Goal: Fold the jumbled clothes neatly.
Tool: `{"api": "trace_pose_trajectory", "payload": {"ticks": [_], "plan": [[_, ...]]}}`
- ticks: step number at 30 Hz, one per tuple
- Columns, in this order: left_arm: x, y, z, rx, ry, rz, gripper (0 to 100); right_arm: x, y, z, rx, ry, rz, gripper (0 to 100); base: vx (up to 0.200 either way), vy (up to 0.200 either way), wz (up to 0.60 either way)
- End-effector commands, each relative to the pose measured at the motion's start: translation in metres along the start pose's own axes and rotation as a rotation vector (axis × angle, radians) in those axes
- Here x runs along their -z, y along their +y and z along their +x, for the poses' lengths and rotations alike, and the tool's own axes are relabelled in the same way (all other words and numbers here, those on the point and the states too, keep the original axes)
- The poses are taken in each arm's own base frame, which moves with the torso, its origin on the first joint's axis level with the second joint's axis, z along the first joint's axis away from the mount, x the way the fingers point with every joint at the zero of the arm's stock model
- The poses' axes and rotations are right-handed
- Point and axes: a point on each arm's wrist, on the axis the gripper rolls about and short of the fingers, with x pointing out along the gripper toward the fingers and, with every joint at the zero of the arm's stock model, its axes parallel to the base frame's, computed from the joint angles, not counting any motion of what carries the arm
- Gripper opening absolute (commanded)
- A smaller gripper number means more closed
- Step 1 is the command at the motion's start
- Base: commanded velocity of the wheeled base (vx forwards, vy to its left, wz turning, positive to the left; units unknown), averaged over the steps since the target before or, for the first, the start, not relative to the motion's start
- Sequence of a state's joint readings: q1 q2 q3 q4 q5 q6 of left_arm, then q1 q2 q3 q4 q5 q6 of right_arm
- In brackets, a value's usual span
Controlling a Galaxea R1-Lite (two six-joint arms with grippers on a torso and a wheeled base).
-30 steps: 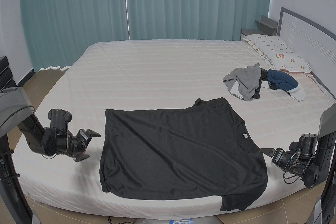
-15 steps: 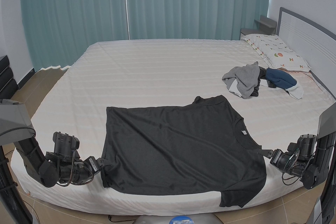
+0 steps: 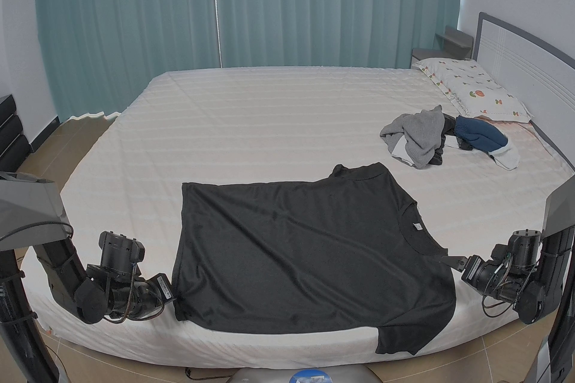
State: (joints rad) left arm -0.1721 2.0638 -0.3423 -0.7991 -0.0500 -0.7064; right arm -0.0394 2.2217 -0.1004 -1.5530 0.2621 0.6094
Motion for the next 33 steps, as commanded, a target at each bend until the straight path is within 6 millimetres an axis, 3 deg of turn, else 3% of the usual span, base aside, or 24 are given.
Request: {"api": "trace_pose_trajectory", "payload": {"ticks": [1,16,33], "plan": [[0.000,0.002,-0.005,-0.006,-0.008,0.010,0,0.000,0.003,-0.001,-0.014,-0.004,-0.009,100,0.000,0.000,0.00],[-0.004,0.002,-0.040,-0.032,-0.037,0.089,0,0.007,0.000,0.004,-0.024,0.047,0.032,100,0.000,0.000,0.00],[0.004,0.000,-0.030,0.027,0.063,0.085,0,0.017,-0.006,0.006,-0.036,0.124,0.067,100,0.000,0.000,0.00]]}}
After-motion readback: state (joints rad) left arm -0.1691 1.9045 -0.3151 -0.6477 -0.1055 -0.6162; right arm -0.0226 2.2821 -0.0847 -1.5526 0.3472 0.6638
